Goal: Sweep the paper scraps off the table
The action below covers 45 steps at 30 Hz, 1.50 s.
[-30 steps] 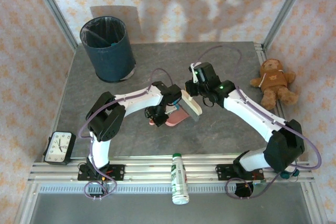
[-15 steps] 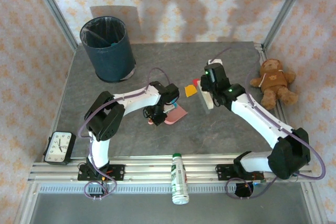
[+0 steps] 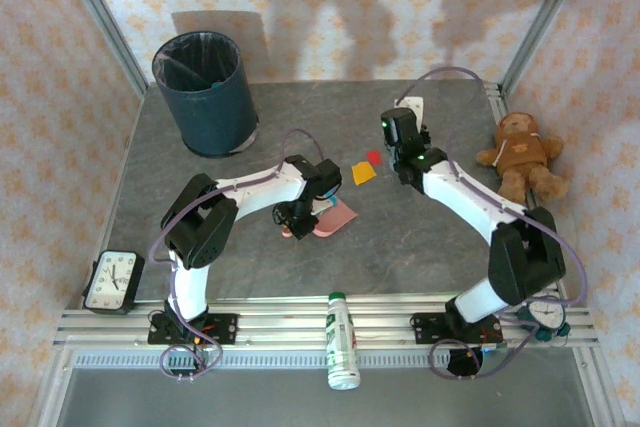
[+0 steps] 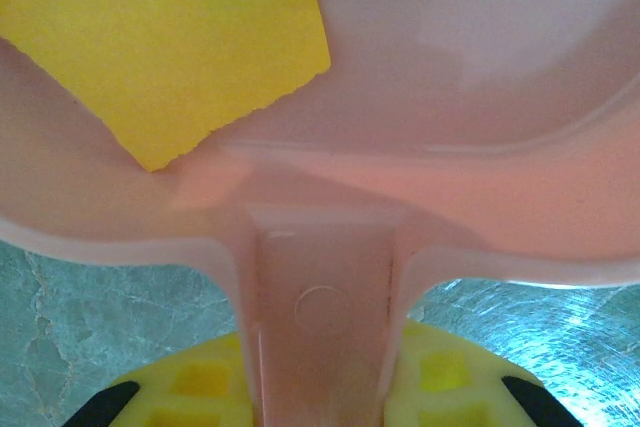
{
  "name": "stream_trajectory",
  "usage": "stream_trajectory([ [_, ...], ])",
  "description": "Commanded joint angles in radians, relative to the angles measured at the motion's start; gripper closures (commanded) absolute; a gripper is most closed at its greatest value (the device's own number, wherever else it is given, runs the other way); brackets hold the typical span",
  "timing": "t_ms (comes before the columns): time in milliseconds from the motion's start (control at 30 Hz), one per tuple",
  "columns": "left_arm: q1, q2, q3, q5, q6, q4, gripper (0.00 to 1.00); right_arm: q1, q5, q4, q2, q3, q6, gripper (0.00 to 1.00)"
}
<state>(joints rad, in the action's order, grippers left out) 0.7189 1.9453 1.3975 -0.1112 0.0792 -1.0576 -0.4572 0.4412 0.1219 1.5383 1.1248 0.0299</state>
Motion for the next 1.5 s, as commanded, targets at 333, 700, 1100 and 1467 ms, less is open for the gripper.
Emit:
stream_trajectory([
  [333, -0.009, -0.029, -0.022, 0.016, -0.013, 0.003, 1.0, 0.002, -0.179, -0.05, 0.163, 0.119, 0.079, 1.0],
  [700, -0.009, -0.029, -0.014, 0.021, -0.015, 0.014, 1.0, -0.021, -0.333, -0.014, 0.151, 0.081, 0.099, 1.0],
  [1100, -0.009, -0.026, -0.006, 0.037, -0.023, 0.03, 1.0, -0.086, -0.444, 0.048, 0.123, 0.04, 0.073, 1.0],
  [1467, -0.009, -0.017, 0.001, 0.043, -0.041, 0.056, 1.0, -0.13, -0.575, 0.058, 0.027, -0.03, -0.01, 1.0],
])
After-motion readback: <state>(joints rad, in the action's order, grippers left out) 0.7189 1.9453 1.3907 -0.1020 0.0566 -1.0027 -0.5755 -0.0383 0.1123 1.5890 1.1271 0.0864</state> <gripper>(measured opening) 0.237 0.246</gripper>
